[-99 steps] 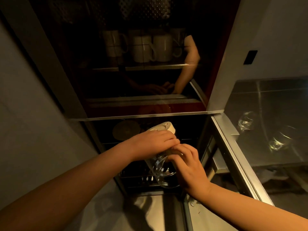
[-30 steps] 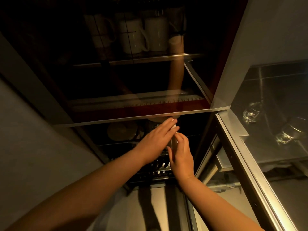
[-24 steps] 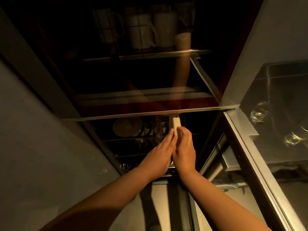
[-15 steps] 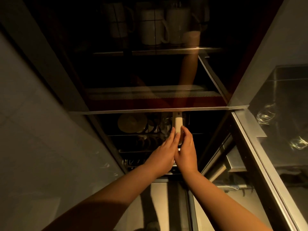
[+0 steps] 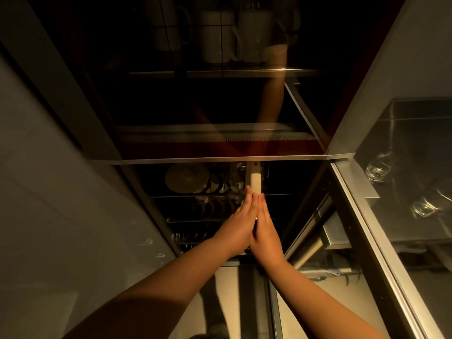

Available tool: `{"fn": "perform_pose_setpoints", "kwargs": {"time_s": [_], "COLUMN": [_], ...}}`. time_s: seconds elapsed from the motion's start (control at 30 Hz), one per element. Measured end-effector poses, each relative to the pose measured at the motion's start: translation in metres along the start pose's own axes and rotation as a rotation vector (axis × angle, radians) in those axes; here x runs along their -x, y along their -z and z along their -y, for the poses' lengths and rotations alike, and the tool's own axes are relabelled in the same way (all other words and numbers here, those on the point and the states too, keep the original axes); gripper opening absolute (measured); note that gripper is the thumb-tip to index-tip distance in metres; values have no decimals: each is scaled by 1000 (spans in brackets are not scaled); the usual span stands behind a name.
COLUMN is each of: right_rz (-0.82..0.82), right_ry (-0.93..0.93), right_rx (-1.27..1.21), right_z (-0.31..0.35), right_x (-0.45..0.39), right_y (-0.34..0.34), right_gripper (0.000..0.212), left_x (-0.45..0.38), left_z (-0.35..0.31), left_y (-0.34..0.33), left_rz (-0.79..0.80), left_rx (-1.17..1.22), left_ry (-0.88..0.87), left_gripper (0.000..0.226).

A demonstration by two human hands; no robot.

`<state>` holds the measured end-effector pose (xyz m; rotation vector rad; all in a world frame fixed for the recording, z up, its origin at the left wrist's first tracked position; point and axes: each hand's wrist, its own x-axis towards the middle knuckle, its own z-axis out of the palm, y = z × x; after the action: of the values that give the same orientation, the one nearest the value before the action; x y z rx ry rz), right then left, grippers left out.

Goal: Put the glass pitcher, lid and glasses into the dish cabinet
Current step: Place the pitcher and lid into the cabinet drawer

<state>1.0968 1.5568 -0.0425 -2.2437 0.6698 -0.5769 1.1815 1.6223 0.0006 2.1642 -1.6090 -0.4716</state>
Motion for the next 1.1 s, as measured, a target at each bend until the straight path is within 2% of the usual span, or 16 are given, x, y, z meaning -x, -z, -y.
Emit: {"fn": "perform_pose_setpoints", "kwargs": {"time_s": [0.3,0.47,0.6,0.73,1.1], "right_rz": [58,61,77,127,145], "right_ry": [-17,-1,12,9,-18], "right_rx": [27,52,120,219,245], "right_z": [-9,-9,-12,-17,-20], "right_x": [-18,-28,-38,-44,-50], "right_y": [10,6,5,6,4], "right_gripper": [81,83,80,74,74], "left_x": [-19,-28,-33,-35,-41], "left_z": [2,8,12,23,30], "left_y": [-2,2,10,9,16], "left_rz": [26,29,62,115,199], "left_rx": [108,36,-26,-127,-149], "left_ry": [62,78,74,74,79], "left_gripper": [86,85,80,84,81]}}
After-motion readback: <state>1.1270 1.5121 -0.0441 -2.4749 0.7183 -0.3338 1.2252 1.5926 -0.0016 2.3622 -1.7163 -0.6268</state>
